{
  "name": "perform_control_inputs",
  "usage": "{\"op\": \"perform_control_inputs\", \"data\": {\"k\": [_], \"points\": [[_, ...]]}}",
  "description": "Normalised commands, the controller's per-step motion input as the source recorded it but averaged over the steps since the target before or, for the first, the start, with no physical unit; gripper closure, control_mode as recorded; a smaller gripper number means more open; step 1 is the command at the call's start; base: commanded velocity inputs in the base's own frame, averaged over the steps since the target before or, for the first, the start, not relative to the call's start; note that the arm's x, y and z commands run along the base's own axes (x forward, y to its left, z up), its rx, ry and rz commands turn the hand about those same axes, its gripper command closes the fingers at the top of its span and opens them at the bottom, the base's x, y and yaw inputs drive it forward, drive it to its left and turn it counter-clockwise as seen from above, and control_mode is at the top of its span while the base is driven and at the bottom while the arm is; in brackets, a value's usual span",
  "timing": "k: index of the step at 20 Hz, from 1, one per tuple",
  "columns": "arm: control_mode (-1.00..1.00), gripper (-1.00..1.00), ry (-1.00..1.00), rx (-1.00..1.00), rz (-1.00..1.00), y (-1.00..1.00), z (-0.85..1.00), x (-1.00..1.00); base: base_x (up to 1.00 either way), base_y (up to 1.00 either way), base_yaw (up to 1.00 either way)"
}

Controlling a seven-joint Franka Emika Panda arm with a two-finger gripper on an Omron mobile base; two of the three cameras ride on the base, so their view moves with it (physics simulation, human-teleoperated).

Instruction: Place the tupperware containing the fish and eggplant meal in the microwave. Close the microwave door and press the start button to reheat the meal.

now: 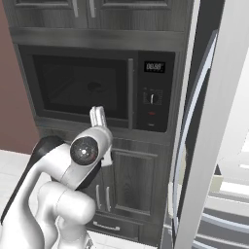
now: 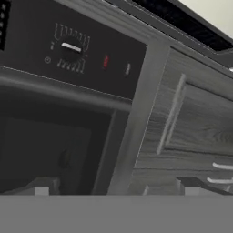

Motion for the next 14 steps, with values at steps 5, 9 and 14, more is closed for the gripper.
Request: {"op": "perform_control_inputs", "data": {"k": [5,9,14], "points": [[-1.00,-1.00,0.05,0.07,-0.07,-0.22,0.00,0.07,0.00,0.00,0.00],[-1.00,-1.00,0.06,0.04,-0.05,-0.24,-0.03,0.13,0.00,0.00,0.00],[-1.00,-1.00,0.03,0.08,-0.01,-0.26,-0.02,0.13,0.00,0.00,0.00]]}}
